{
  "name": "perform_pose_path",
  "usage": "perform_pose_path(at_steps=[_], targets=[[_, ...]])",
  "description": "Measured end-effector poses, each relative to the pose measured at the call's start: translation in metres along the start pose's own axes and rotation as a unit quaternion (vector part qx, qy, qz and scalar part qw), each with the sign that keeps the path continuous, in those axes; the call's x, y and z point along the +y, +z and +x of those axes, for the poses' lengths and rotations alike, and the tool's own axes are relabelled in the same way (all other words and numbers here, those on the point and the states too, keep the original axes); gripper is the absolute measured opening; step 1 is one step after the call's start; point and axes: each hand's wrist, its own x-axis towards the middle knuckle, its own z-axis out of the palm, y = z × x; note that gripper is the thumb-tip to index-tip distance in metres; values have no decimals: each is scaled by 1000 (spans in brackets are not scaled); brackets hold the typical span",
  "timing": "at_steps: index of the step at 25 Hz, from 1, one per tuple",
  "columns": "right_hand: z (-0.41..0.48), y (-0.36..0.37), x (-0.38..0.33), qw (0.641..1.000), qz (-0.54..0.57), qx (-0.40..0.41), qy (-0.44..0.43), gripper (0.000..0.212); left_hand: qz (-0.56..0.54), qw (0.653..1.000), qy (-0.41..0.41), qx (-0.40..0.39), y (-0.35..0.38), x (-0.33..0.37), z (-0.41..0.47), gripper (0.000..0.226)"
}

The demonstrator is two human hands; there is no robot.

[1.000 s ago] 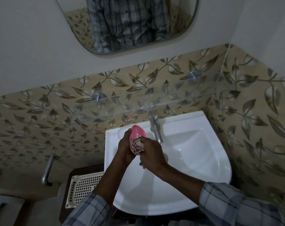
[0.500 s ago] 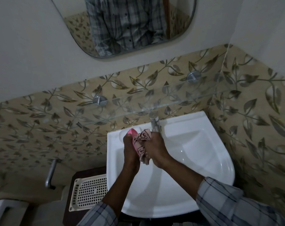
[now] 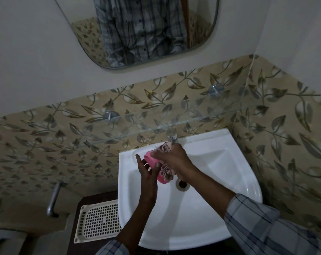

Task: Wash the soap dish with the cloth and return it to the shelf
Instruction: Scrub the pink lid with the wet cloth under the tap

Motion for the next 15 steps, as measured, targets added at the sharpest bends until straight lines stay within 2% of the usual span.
perform_pose_path(at_steps=[2,4,6,7,8,9,10,11,12,13,15], targets=[[-4,-3,0,985,-170,8,-36,39,84,995,55,-17,3,-2,-3,93],[-4,-1,4,965,-250,25,-79,43,99,993,70,-1,3,-6,-7,94],[-3,3,13,964,-231,23,-132,42,37,999,19,2,-2,-11,-1,103],[-2,4,18,962,-219,19,-159,41,-13,999,-36,-17,-5,-11,1,105],[-1,5,25,955,-220,16,-196,39,-91,990,-101,-48,-7,-6,-2,97],[-3,5,29,945,-228,16,-236,39,-178,963,-181,-87,-8,-1,-5,78],[-3,4,34,933,-236,16,-270,40,-279,919,-247,-126,-8,6,-6,57],[-4,2,37,923,-241,16,-300,41,-363,877,-286,-132,-9,13,-6,44],[-4,1,41,912,-245,14,-329,43,-418,846,-310,-118,-13,20,-3,45],[-5,1,45,901,-255,7,-350,46,-432,831,-334,-104,-17,25,2,50],[-11,2,54,870,-289,-2,-400,43,-393,823,-396,-110,-23,36,16,60]])
